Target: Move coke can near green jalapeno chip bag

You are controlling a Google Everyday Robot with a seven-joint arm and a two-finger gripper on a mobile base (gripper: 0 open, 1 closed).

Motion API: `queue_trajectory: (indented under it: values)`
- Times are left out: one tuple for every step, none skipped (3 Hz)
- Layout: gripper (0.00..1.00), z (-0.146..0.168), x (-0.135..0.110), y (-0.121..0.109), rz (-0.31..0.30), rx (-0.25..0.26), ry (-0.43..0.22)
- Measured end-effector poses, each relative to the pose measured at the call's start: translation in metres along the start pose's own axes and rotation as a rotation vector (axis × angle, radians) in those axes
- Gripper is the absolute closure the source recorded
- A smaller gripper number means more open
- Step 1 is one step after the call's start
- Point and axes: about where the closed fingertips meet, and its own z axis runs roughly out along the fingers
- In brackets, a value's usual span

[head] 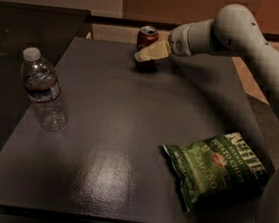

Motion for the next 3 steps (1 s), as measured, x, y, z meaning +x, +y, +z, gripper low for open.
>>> queue_trajectory:
  values:
    - [0.00,0.003,-0.002,0.000,0.003,-0.003,-0.006]
    - [0.12,0.009,-0.008,-0.001,0.014,-0.007,-0.017]
    - [0.36,0.015,-0.014,-0.002,0.025,-0.010,-0.026]
